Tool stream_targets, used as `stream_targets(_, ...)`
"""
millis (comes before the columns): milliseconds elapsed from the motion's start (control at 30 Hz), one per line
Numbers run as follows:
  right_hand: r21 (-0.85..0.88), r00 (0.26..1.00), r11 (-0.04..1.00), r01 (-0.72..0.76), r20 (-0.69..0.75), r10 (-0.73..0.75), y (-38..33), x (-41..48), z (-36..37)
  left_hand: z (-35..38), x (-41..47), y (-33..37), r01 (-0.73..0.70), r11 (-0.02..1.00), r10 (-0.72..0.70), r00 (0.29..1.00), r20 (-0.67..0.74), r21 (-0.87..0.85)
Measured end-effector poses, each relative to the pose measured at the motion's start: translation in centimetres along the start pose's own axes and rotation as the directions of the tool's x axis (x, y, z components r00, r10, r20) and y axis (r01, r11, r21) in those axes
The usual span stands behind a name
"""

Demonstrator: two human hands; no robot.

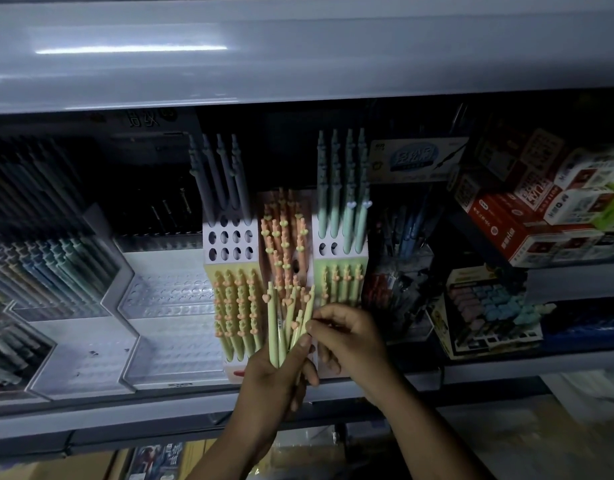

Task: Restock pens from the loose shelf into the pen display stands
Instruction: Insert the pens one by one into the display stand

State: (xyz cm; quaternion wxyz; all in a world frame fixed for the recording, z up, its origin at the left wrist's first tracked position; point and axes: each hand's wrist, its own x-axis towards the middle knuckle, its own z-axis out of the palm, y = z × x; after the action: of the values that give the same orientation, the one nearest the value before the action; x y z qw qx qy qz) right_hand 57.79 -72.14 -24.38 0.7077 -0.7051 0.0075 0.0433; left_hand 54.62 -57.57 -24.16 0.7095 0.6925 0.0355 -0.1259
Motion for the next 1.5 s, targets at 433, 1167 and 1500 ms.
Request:
stream_targets(433,0.135,0.963,0.983,0.123,-0.254,-0.085,0.6,1.7,-2.5,-1.4,0.9,-1.0,0.079,0.992,-0.084,0.995,-0.049,-0.093)
stream_targets(1167,-0.684,0.843,0.664,0.302,-0.133,-0.521,3.4,2.8,-3.4,-1.9,0.4,-1.3,0.114,0.950,-0.102,0.993,0.055,-0.292)
stream_targets(1500,-0.694,0.889,0.703,0.154,-0.214,-0.406,4.5,2.5,-2.6,-1.1,0.4,-1.5,0.182,0.940,-0.160,0.982,0.099,-0.288)
